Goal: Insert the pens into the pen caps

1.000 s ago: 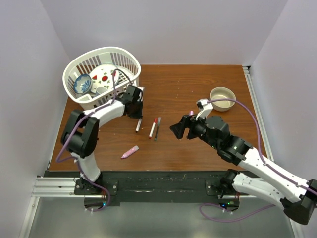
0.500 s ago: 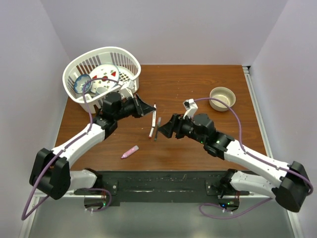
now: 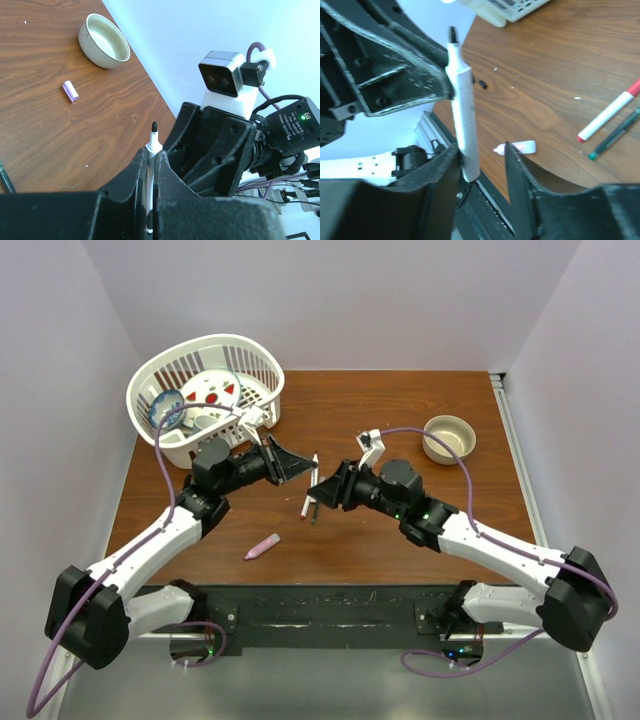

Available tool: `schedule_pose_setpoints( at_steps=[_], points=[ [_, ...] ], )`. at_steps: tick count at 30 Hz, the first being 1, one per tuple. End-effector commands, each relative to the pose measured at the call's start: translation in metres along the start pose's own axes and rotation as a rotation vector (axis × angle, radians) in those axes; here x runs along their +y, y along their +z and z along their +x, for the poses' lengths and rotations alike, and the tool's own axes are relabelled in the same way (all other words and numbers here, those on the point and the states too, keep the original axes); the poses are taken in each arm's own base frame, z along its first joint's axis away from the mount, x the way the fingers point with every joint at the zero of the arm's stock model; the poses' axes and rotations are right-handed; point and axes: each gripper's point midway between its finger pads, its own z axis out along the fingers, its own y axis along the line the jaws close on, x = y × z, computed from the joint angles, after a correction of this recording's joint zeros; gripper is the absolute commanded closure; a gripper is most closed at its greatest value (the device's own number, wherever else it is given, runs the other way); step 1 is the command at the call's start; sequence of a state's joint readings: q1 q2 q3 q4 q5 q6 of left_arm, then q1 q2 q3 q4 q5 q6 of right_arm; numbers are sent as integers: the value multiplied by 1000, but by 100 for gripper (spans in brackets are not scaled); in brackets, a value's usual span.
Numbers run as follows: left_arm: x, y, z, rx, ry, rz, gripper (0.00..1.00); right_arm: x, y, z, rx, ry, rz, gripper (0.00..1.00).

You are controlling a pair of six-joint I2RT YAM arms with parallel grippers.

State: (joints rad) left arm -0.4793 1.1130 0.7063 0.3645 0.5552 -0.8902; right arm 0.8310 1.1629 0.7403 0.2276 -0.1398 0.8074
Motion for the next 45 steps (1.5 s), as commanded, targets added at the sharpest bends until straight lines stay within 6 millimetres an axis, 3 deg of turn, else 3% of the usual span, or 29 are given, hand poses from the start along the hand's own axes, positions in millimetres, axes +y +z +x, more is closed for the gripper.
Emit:
schedule_pose_setpoints(
  at_steps=[1, 3, 7, 8, 10, 11, 12, 15, 17, 18, 22, 23, 24, 27, 35, 39, 43, 45],
  points=[
    [-15, -3, -1, -9, 5, 61, 100, 28, 4, -21, -52, -9, -99, 66],
    [-16, -4, -3, -17, 4, 66, 100, 29, 5, -18, -40, -9, -109, 71],
    [-17, -3, -7, -28, 13, 60, 100, 32, 5, -14, -26, -13, -141, 100],
    [-16, -2, -6, -22, 11, 54, 99, 33, 4, -14, -27, -11, -145, 100],
    [-12, -2, -10, -33, 27, 22, 81, 32, 3, -14, -35, -6, -142, 100],
    [-10, -3, -11, -20, 19, -15, 65, 29, 2, -13, -32, -3, -126, 100],
    [0, -3, -17, -41, 35, -75, 59, 26, 2, -14, -35, -10, -111, 100],
    [24, -12, -32, -68, 45, -278, 45, 19, -2, -14, -39, -27, -69, 100],
    [43, -25, -35, -61, 20, -434, 41, 16, -7, -15, -46, -34, -47, 100],
    [62, -36, -49, -125, 4, -553, 41, 13, -8, -15, -49, -39, -37, 100],
    [112, -91, -65, -265, -104, -915, 43, 11, -18, -20, -76, -74, -19, 100],
    [126, -111, -57, -264, -150, -1015, 45, 12, -23, -21, -79, -82, -15, 100],
    [141, -132, -64, -342, -222, -1093, 46, 9, -24, -23, -89, -98, -3, 100],
    [166, -171, -56, -421, -363, -1205, 48, 8, -33, -28, -114, -128, 15, 100],
    [228, -255, -35, -557, -530, -1524, 52, 4, -53, -37, -149, -203, 58, 100],
    [264, -279, -16, -562, -681, -1561, 66, 4, -58, -37, -157, -209, 54, 100],
    [285, -287, -16, -579, -699, -1571, 92, 5, -60, -38, -159, -215, 54, 100],
    [296, -293, -10, -565, -715, -1623, 99, 6, -61, -39, -161, -216, 50, 100]
  ],
)
